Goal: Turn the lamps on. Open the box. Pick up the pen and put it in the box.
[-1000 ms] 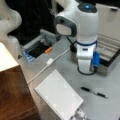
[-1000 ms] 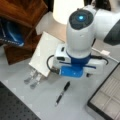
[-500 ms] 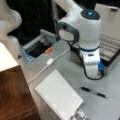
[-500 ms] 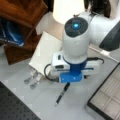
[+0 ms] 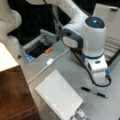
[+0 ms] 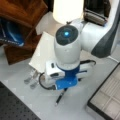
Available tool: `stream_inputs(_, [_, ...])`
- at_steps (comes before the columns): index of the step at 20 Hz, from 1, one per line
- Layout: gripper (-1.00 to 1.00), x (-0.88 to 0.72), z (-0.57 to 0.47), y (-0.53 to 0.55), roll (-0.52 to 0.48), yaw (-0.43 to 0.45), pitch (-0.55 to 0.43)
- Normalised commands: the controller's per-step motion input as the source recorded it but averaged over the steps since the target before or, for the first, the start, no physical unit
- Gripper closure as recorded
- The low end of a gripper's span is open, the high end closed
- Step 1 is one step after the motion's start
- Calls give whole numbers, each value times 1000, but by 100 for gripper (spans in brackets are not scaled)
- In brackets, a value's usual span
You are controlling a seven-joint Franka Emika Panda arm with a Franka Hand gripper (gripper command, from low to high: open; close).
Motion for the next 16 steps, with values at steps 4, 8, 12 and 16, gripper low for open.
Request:
stream_inputs(4, [-100,441,34,-29,-76,191,240])
stream_inputs(8, [-100,428,20,-61,-85,199,249])
stream_inputs(12, [-100,410,28,-125,-104,198,226])
stream_inputs(16, [-100,385,23,-156,-110,189,198])
